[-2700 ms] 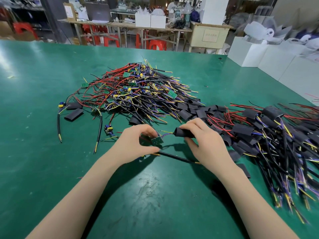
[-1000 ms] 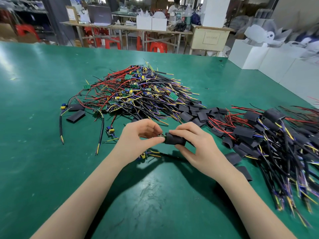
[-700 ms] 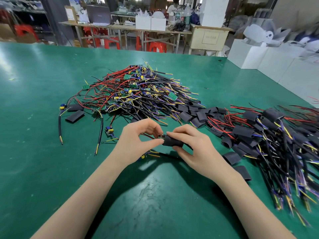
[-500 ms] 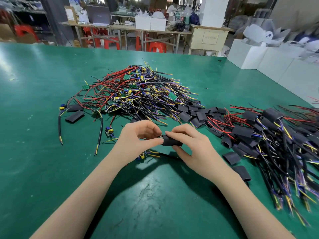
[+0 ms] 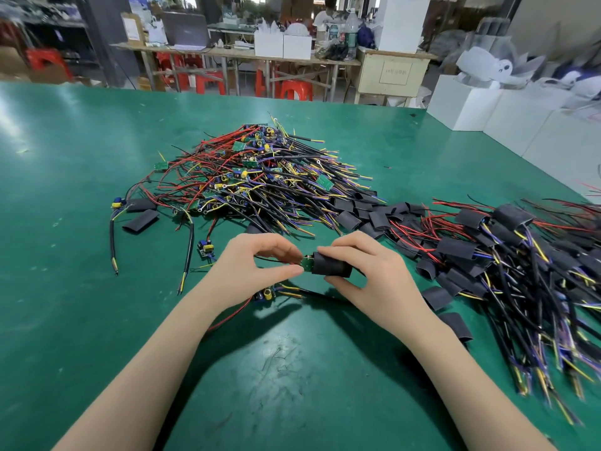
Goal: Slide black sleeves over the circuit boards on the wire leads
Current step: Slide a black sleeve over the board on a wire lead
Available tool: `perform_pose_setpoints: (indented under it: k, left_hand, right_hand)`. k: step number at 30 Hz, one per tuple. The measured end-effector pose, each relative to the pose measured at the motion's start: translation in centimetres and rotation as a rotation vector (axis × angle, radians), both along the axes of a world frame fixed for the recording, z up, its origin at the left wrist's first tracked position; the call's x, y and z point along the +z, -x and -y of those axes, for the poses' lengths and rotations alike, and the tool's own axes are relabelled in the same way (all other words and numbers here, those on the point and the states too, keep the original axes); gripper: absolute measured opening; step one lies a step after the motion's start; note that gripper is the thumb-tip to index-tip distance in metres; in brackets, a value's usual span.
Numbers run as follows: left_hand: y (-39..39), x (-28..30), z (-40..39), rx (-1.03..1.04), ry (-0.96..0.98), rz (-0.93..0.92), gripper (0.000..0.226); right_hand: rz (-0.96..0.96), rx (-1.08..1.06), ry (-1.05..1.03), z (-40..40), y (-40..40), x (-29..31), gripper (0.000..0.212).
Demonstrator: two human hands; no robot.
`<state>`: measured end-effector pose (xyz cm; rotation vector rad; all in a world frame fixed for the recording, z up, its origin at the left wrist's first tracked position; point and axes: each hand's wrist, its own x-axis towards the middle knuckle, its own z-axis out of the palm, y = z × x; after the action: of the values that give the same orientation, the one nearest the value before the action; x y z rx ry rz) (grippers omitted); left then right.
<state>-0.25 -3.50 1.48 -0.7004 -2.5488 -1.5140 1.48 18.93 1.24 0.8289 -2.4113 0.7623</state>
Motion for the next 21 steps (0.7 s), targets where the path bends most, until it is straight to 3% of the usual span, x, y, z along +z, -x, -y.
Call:
perform_pose_setpoints:
  k: [14,21]
  left_hand:
    - [-0.6,-0.4,-1.1,0.075,0.054,-0.155,0.013]
    - [-0.5,-0.2,-1.1,0.139,0.054,-0.248,0.026]
  right_hand:
    - [-0.002,0.036,-0.052,0.4,-0.2,-0.2,0.037]
    - [-0.228,-0.134,-0.149,-0.4,-0.5,1.4,0.032]
